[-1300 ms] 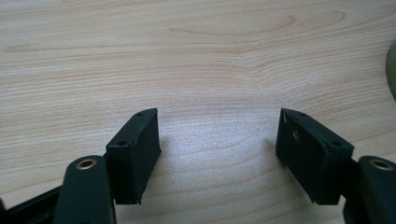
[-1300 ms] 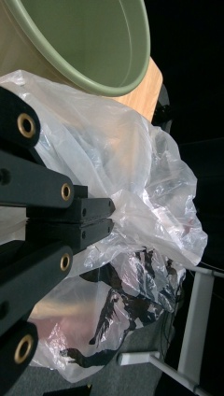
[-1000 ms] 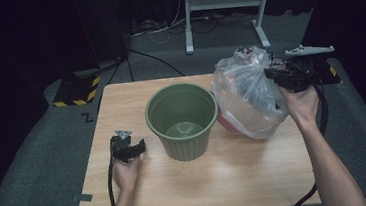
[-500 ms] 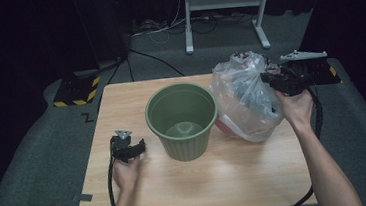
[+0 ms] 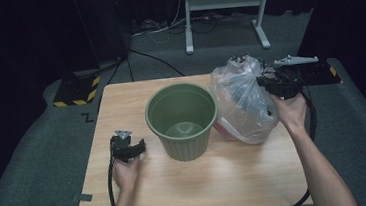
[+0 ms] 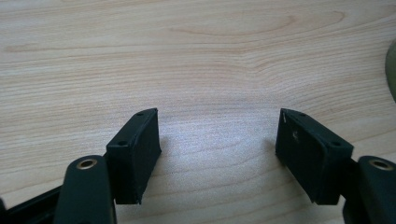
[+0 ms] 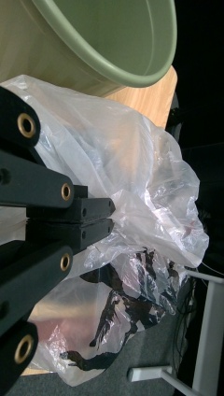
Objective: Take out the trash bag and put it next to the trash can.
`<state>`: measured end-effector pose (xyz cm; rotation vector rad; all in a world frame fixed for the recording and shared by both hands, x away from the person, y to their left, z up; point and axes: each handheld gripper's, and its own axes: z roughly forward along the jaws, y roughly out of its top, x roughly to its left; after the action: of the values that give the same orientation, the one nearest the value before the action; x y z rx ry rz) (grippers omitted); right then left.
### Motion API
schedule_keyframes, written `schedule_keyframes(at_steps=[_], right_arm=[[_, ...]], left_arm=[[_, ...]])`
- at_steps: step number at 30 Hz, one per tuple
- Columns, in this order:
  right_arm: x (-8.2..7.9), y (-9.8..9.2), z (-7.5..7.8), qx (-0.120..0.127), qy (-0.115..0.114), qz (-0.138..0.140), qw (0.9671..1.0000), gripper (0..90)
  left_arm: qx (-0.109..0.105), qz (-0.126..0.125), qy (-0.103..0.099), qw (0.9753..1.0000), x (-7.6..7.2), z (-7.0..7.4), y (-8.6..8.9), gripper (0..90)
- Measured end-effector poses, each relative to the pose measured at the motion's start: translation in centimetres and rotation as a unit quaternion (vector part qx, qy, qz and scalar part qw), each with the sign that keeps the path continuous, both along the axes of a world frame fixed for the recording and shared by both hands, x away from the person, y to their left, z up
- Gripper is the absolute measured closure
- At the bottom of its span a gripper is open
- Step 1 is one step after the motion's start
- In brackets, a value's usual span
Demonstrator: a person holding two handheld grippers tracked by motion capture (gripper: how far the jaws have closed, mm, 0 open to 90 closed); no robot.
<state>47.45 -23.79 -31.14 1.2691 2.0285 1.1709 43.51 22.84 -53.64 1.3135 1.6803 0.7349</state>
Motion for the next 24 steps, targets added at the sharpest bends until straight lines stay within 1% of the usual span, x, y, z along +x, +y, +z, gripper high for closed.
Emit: schedule_keyframes(at_steps=[7,16,21,24], right_arm=[[0.3,0.6,-0.4,-0.005,-0.002,0.003,1.0000,89.4],[0.7,1.0,-1.8,-0.003,0.008,0.004,1.0000,89.3],[1.0,1.6,-2.3,-0.010,0.010,0.011,0.9998,89.3],[1.2,2.0,-2.5,-0.008,0.011,0.016,0.9998,89.2]], left_arm=[[-0.001,0.001,-0.001,1.0000,0.0,0.0,0.0,30.4],[0.000,0.000,0.000,1.0000,0.0,0.0,0.0,30.4],[0.000,0.000,0.000,1.0000,0.0,0.0,0.0,30.4],[0.000,0.000,0.000,1.0000,0.0,0.0,0.0,30.4]])
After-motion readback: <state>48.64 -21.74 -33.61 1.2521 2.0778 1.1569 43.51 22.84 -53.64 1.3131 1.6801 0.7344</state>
